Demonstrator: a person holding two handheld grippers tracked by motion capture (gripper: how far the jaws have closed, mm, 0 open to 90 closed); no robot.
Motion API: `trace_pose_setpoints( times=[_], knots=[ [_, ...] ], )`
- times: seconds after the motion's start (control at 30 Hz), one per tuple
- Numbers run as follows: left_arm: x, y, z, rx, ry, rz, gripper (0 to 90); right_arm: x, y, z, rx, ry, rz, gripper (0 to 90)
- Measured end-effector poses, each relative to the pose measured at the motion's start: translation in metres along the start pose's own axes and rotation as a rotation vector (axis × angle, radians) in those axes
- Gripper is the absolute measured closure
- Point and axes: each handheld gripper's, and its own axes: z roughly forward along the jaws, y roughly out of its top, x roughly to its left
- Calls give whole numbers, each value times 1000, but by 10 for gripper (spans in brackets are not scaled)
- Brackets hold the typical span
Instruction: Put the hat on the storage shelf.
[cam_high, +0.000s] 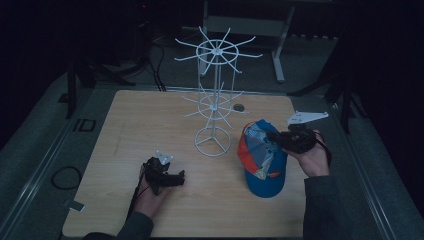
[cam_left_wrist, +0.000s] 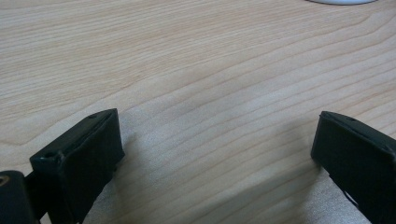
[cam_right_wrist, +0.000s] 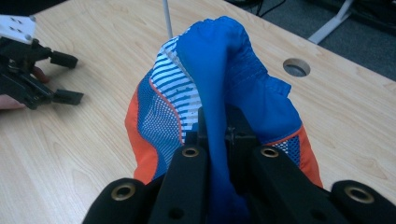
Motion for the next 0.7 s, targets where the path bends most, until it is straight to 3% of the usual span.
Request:
trace_pose_setpoints(
  times=[0.7],
  knots=[
    [0,0,0,0,1,2,24,-4,11,-29,-99,10,-3,875]
  ],
)
